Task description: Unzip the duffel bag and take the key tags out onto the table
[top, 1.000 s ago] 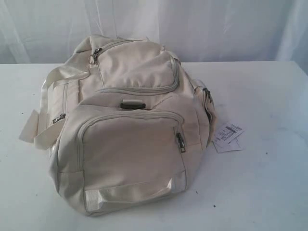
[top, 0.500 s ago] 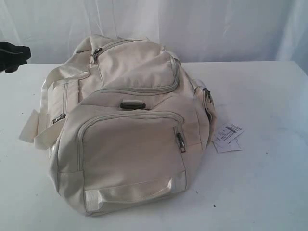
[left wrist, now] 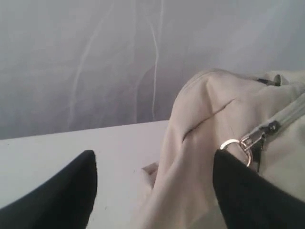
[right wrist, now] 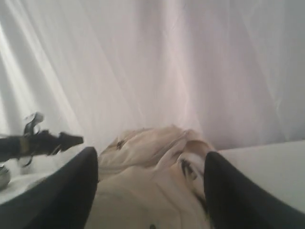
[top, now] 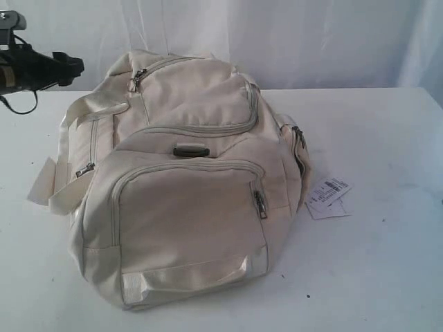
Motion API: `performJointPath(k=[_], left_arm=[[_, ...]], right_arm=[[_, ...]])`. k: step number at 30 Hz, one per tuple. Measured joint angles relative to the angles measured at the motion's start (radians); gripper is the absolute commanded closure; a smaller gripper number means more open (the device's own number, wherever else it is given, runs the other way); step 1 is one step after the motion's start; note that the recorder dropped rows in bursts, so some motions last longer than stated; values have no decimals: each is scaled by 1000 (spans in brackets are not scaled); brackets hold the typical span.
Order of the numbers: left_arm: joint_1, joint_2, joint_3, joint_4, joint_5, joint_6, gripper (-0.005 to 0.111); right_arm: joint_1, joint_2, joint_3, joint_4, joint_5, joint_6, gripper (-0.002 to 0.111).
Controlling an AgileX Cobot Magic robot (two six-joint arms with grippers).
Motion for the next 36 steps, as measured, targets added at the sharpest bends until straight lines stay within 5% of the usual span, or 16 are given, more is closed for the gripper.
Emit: performJointPath(k=[10, 18, 22, 27, 36], left_arm=[[-100, 194, -263, 86, 165, -2, 35], [-108, 298, -317, 107, 194, -35, 37], [-108, 326, -319, 116, 169, -54, 57], [-110, 337, -321, 136, 127, -90, 107], [-108, 336, -321, 219, 99, -122, 107]], right_arm=[[0, 153, 0, -186, -116, 191, 47], [0, 227, 0, -196, -118, 165, 47], [0, 272, 0, -197, -120, 155, 47], [0, 407, 0, -181, -155, 153, 47], [11, 824, -178, -63, -353, 108, 47]])
